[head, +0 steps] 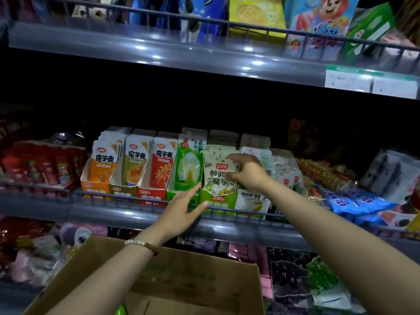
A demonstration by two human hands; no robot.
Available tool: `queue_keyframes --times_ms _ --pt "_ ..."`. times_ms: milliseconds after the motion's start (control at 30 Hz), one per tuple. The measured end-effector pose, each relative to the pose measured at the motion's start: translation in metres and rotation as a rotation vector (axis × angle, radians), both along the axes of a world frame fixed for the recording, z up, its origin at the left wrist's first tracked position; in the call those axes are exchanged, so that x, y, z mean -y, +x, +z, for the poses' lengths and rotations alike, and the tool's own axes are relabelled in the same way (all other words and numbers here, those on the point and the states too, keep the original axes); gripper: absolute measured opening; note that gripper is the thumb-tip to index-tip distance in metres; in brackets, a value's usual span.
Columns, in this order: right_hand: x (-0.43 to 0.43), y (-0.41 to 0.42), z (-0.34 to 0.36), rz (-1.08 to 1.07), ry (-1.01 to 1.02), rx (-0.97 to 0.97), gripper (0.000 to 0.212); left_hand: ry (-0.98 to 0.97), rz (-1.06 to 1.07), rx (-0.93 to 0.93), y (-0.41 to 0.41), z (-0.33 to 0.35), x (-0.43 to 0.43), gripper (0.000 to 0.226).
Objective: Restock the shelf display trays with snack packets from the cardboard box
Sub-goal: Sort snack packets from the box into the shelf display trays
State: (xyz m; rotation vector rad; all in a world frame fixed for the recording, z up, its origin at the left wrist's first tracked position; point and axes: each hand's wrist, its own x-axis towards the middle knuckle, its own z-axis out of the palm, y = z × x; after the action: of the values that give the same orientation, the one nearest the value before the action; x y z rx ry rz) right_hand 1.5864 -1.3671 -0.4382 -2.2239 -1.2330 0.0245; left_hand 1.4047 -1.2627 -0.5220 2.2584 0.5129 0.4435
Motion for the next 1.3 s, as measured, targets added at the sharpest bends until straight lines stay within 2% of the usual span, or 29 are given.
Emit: queue_keyframes --times_ms 133,300,467,600,700,800,967,1100,1200,1300 --pt "0.002 -0.001 -0.003 0.003 -0.041 0.145 0.064 -0.011 -0.005 0.044 -0.003 -0.002 0.001 0.078" --pt "0.012 -0.012 -0.001 0.039 0.120 0.278 0.066 0.029 -0.002 0.175 -0.022 -0.005 0.005 0.059" --pt "0.046 -0.065 -0.020 0.159 0.262 0.112 0.066 0.098 0.019 0.216 -0.059 -0.022 0.006 0.051" --pt "0.061 -0.114 -0.084 0.245 0.238 -0.074 0.061 0.118 0.046 0.186 -0.099 -0.066 0.008 0.048" --pt "0.071 -0.145 -0.151 0.208 0.199 -0.237 0.056 0.122 0.034 0.064 -0.128 -0.110 0.005 0.049" --pt "0.083 -0.174 -0.214 0.125 0.144 -0.415 0.056 0.109 0.029 -0.153 -0.152 -0.152 0.001 0.050" --pt "0.081 -0.200 -0.285 0.112 -0.230 -0.619 0.065 0.064 -0.111 -0.676 -0.176 -0.213 -0.004 0.064" --pt "0.067 -0.206 -0.325 -0.052 -0.315 -0.765 0.073 -0.048 -0.202 -0.862 -0.182 -0.247 0.005 0.072" --pt "0.071 -0.212 -0.354 -0.035 -0.426 -0.745 0.078 -0.056 -0.294 -0.917 -0.179 -0.258 0.016 0.081" --pt "0.079 -0.212 -0.374 0.169 -0.611 -0.528 0.085 0.051 -0.374 -0.973 -0.179 -0.266 0.022 0.090"
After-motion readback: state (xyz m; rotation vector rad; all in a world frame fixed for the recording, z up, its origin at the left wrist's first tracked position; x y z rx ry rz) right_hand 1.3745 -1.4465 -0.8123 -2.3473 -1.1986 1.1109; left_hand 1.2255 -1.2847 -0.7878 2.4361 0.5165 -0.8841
